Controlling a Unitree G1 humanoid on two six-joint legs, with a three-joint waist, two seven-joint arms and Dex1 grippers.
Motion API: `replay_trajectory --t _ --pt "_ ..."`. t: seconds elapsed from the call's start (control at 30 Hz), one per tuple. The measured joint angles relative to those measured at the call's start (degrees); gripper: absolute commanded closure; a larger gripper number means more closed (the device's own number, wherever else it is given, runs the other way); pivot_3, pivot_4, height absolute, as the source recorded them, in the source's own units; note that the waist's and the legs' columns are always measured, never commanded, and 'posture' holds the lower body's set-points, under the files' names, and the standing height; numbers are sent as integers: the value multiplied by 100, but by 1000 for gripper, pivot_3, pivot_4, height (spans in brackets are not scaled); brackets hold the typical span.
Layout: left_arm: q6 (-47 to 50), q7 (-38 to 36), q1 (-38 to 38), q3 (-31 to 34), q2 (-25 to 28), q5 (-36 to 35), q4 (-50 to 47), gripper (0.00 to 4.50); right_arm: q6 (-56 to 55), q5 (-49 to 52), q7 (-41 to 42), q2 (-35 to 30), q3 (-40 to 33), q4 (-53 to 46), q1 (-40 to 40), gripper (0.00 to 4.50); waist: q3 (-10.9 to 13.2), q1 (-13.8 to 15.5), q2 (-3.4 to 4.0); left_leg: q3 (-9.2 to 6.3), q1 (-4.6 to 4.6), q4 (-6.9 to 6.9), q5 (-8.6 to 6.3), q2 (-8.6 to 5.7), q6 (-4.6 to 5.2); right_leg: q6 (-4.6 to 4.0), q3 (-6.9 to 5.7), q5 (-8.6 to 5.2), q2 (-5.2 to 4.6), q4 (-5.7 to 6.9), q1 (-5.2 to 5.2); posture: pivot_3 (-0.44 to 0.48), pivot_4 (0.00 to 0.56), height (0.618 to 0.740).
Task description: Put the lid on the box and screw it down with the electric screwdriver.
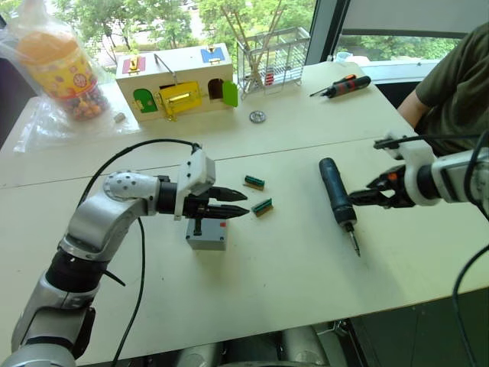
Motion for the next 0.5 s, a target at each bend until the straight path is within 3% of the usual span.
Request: replay_trajectory --t 0.27,0.5 --pt "-308 123 312 -251 -240 287 -149 3171 1 -59 285 336 1262 1711 -1179 1121 1 35 -2 3 -4 4 -2 -3 3 0 2 0 0 -16 4 0 150 740" --pt "-510 373 456 -482 -338 665 -314 3171 3 -159 368 776 1997 2357 -1535 1121 1 53 -2 0 -8 12 -2 -5 3 0 -1 1 0 -16 7 0 150 740"
